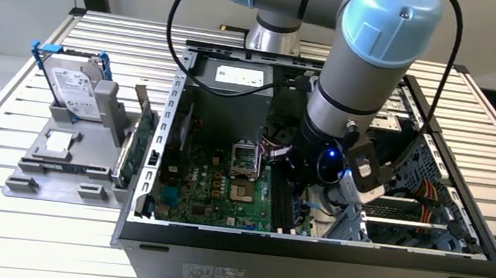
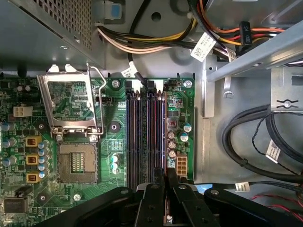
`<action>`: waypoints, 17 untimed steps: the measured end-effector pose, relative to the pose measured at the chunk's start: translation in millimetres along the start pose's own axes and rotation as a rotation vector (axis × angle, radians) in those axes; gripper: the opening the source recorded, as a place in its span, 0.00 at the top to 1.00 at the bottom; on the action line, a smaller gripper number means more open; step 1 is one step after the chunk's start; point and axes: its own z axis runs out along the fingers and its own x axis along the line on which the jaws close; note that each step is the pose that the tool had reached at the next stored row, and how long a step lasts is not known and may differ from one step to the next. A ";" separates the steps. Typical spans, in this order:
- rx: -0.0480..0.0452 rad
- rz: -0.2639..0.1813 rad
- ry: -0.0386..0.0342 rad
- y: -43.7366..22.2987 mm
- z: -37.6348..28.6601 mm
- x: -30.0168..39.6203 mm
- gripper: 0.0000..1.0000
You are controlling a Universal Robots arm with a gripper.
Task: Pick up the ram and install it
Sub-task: 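Insert the ram into the slot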
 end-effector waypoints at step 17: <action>-0.0105 0.001 0.0003 -0.1 -2.1 -0.7 1.00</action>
